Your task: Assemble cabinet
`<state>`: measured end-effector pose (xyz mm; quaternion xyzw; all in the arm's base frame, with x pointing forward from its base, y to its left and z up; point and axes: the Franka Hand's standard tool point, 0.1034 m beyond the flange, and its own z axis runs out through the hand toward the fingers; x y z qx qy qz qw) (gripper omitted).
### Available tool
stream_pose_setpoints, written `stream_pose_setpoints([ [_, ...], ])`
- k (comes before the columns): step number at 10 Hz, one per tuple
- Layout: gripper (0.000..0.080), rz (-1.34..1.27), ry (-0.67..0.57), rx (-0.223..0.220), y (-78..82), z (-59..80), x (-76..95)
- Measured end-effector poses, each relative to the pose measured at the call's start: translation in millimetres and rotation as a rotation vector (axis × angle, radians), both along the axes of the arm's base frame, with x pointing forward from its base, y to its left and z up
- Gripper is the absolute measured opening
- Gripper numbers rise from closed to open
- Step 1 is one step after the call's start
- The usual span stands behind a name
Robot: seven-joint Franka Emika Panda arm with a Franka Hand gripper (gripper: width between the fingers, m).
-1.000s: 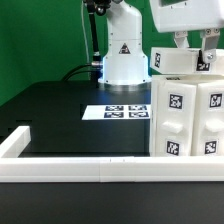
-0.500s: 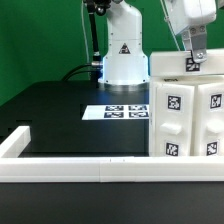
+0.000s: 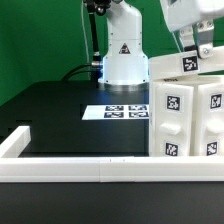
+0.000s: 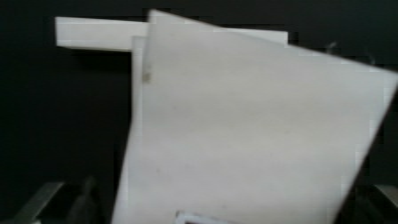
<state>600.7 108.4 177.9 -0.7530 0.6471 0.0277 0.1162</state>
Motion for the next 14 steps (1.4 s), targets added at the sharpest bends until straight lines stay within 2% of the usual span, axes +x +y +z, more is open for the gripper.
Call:
stream_pose_setpoints([
  [5, 0.0649, 0.367, -0.064, -0.042, 0.6, 0.1, -1.1],
  [8, 0.0649, 0.766, -0.079, -0.059, 2.7, 17.1, 0.6],
  [9, 0.0649, 0.896, -0.092, -0.088, 2.6, 17.2, 0.1],
  [13, 0.0649, 1.167, -0.148, -0.106, 1.4, 15.4, -0.1],
  [14, 0.0649, 1.345, -0.147, -0.125, -0.4, 14.1, -1.8],
])
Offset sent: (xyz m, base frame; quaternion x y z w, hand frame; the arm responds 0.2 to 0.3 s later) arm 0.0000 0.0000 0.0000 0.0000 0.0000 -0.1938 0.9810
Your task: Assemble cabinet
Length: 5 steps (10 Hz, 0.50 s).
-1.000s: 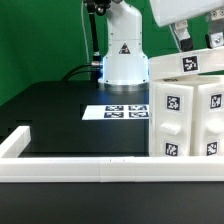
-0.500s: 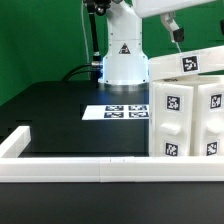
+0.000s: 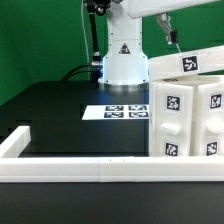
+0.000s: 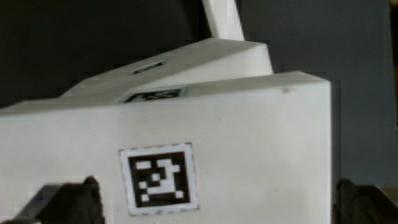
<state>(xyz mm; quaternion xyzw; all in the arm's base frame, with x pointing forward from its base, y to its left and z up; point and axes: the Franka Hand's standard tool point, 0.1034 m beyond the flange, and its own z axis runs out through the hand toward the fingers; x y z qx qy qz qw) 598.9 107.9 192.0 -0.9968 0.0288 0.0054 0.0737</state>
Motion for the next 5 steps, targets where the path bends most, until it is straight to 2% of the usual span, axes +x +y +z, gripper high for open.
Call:
stream_pose_setpoints([
  [3, 0.0649, 0.427, -0.035, -0.053, 3.2, 2.1, 4.9],
  [5, 0.0649, 0.513, -0.045, -0.052, -0.1, 1.2, 5.2],
])
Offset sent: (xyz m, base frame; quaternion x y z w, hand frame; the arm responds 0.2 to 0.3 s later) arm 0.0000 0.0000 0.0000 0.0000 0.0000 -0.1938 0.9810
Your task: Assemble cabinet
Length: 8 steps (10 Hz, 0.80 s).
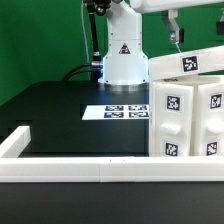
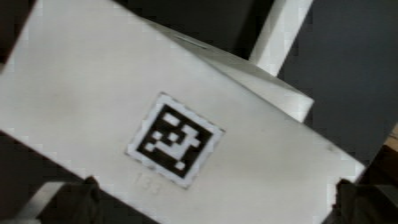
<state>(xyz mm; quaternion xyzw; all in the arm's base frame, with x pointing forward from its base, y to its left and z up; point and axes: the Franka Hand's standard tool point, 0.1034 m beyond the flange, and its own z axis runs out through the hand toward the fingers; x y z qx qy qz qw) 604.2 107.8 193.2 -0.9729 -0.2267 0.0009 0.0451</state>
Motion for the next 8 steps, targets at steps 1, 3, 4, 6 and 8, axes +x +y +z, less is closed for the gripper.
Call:
stream_pose_setpoints([
  [1, 0.0649, 0.068, -0.006, 0.000, -0.6, -0.2, 0.0],
  [3, 0.0649, 0.362, -0.034, -0.069, 3.2, 1.5, 4.1],
  [4, 0.0649, 0.534, -0.039, -0.089, 6.0, 1.2, 3.4],
  [6, 0.0649, 0.787, -0.039, -0.117, 6.7, -1.1, 2.8],
  [8, 0.0649, 0.786, -0.038, -0.118, 4.2, -1.1, 3.2],
])
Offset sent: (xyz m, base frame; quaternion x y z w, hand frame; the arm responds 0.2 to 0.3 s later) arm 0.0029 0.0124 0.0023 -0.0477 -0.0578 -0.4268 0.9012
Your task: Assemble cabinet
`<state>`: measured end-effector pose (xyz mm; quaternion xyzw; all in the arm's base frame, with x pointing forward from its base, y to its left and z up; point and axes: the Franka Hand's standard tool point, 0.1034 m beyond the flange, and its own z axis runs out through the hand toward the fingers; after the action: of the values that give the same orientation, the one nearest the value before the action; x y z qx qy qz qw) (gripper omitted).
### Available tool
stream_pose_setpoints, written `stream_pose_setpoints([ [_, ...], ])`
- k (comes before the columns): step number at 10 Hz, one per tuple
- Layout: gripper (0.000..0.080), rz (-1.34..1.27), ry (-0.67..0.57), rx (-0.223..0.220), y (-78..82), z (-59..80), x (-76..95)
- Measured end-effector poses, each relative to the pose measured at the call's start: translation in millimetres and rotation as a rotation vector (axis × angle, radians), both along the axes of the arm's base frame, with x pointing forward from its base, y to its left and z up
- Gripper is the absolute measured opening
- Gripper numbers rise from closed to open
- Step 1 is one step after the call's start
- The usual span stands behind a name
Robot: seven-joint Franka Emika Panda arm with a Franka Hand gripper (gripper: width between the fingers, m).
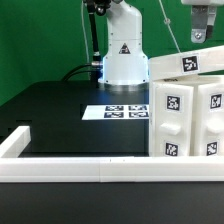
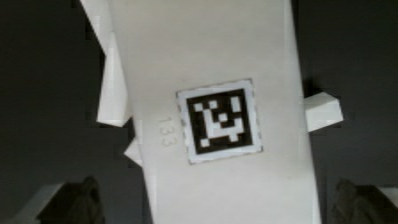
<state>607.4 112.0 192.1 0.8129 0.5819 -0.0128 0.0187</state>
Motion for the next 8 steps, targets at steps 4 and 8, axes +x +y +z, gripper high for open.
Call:
stream_pose_setpoints([
  [4, 0.0649, 0.001, 0.010, -0.005, 0.8, -7.1, -3.1],
  [8, 0.0649, -0.002, 0.019, -0.006, -1.9, -17.3, -3.6],
])
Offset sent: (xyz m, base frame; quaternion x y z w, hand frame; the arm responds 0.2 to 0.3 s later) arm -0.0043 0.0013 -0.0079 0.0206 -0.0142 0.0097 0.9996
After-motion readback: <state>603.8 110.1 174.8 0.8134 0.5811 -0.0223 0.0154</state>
